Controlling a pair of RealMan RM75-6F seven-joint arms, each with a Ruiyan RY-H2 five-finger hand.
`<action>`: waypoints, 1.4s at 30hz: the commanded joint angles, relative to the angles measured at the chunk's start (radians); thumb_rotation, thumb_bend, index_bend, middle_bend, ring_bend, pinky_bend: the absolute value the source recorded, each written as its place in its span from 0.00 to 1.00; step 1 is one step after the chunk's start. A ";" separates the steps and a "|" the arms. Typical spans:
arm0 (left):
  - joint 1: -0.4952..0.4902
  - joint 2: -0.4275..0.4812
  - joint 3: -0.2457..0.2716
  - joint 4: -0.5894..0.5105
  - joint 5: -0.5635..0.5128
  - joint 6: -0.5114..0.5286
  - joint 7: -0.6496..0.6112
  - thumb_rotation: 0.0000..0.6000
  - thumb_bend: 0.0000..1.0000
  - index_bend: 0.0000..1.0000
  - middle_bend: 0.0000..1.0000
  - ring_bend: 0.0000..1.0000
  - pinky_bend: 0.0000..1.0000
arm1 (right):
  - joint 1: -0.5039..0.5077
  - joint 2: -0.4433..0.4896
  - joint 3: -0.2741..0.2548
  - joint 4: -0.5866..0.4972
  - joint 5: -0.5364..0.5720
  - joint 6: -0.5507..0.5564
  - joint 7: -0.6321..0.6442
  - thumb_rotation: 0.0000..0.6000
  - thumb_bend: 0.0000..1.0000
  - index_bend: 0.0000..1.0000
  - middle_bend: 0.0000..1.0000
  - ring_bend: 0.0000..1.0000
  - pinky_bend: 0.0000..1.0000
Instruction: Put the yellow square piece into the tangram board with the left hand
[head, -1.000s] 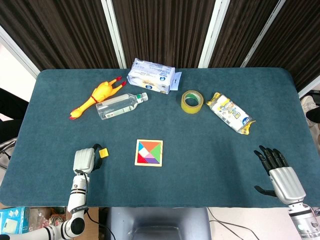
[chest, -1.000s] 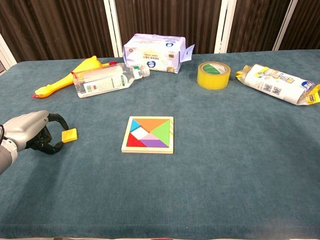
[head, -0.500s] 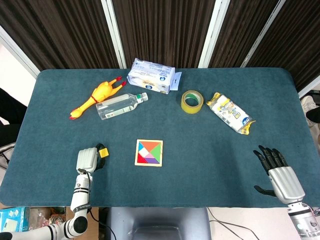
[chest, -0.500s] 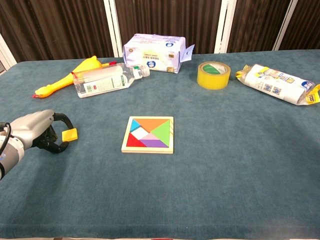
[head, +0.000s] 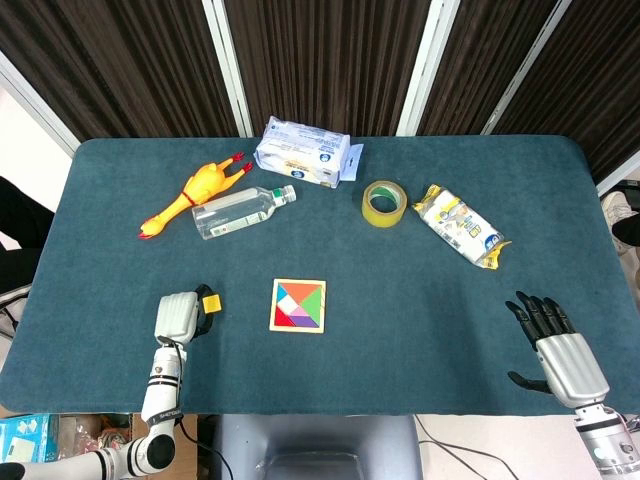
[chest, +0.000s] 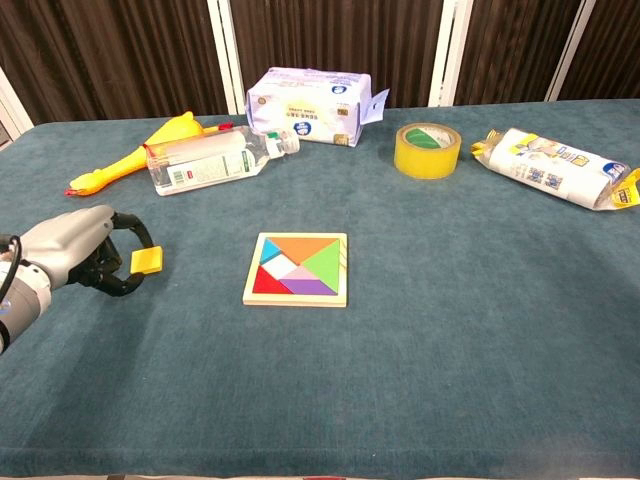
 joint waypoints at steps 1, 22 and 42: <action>-0.009 0.018 0.008 -0.045 0.008 -0.015 -0.002 1.00 0.44 0.62 1.00 1.00 1.00 | 0.000 -0.001 -0.003 -0.002 -0.004 -0.001 -0.004 1.00 0.14 0.00 0.00 0.00 0.00; -0.210 -0.071 0.023 -0.063 0.168 -0.091 0.121 1.00 0.44 0.63 1.00 1.00 1.00 | 0.008 0.022 -0.035 0.001 -0.053 -0.010 0.032 1.00 0.14 0.00 0.00 0.00 0.00; -0.348 0.053 0.148 0.165 0.525 -0.224 -0.278 1.00 0.42 0.64 1.00 1.00 1.00 | 0.005 0.024 -0.031 -0.002 -0.026 -0.021 0.023 1.00 0.14 0.00 0.00 0.00 0.00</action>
